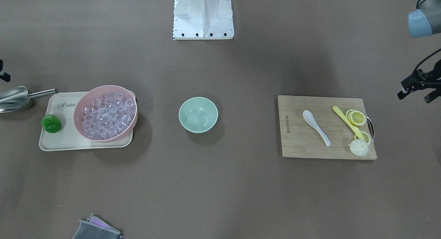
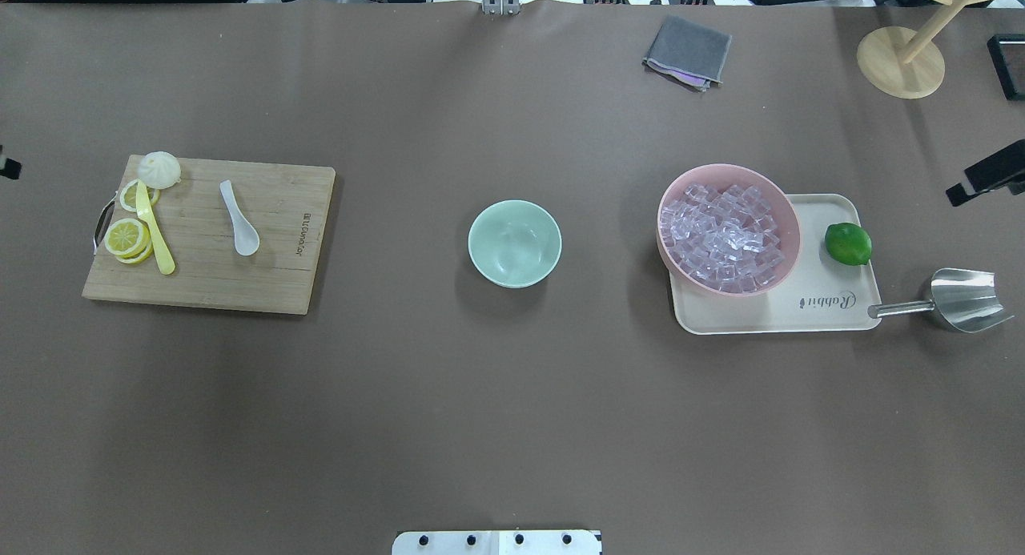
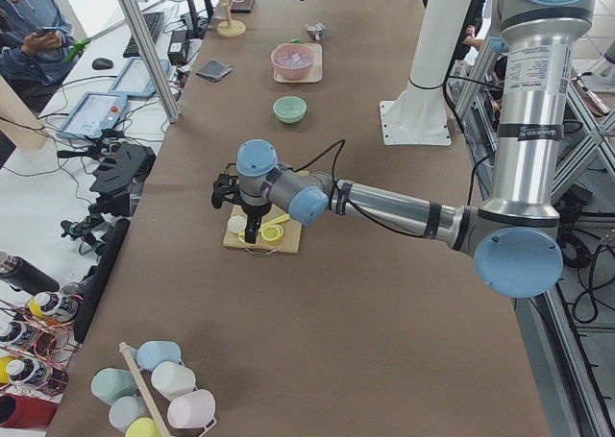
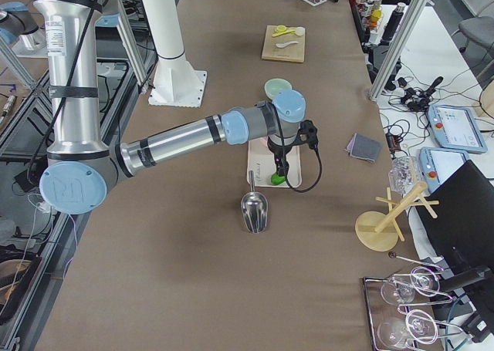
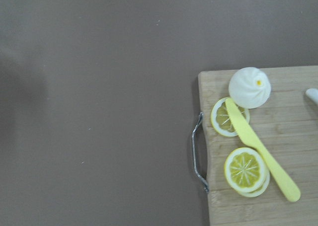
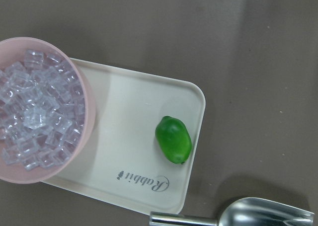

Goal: Put spoon and ice into bowl

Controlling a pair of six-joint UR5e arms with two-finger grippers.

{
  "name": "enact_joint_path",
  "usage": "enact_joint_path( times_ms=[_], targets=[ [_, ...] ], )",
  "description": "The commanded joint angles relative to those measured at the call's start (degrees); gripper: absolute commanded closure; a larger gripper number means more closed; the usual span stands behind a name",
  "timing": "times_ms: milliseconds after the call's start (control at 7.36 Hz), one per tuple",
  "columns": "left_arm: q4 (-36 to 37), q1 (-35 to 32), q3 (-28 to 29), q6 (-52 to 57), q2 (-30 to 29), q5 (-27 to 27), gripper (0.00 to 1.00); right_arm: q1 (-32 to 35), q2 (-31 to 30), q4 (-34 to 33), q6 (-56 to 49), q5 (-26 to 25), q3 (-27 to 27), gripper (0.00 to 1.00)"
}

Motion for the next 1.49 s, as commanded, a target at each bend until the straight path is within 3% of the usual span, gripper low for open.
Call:
enact_joint_path(
  times_ms=[0, 407, 543, 815, 951, 1086, 1358],
  targets=[
    [0.1, 6.5, 0.4, -12.1, -6.2, 0.4, 0.02, -9.0, 5.9, -0.1, 9.7, -6.0, 0.6, 0.03],
    [0.1, 11.3, 5.5, -22.7, -15.1, 0.6, 0.02, -16.7, 10.6, 1.1, 17.4, -11.3, -2.0, 0.04],
    [0.1, 12.9, 6.1, -23.9, -15.9, 3.8, 0.02, -18.1, 10.6, 4.7, 19.5, -12.0, -4.1, 0.05],
    [0.1, 14.4, 6.2, -24.1, -16.2, 5.1, 0.02, -21.2, 10.7, 13.5, 23.9, -14.2, -8.9, 0.09],
    [0.1, 14.5, 6.2, -24.1, -16.2, 5.1, 0.02, -22.3, 10.7, 13.7, 25.4, -15.1, -8.8, 0.2],
    [0.1, 14.6, 6.4, -24.1, -16.2, 5.1, 0.02, -23.2, 10.8, 13.7, 25.4, -15.6, -8.9, 0.39],
    [0.1, 14.6, 6.8, -24.0, -16.2, 5.1, 0.02, -24.3, 11.4, 13.7, 25.4, -16.3, -9.2, 0.44]
  ],
)
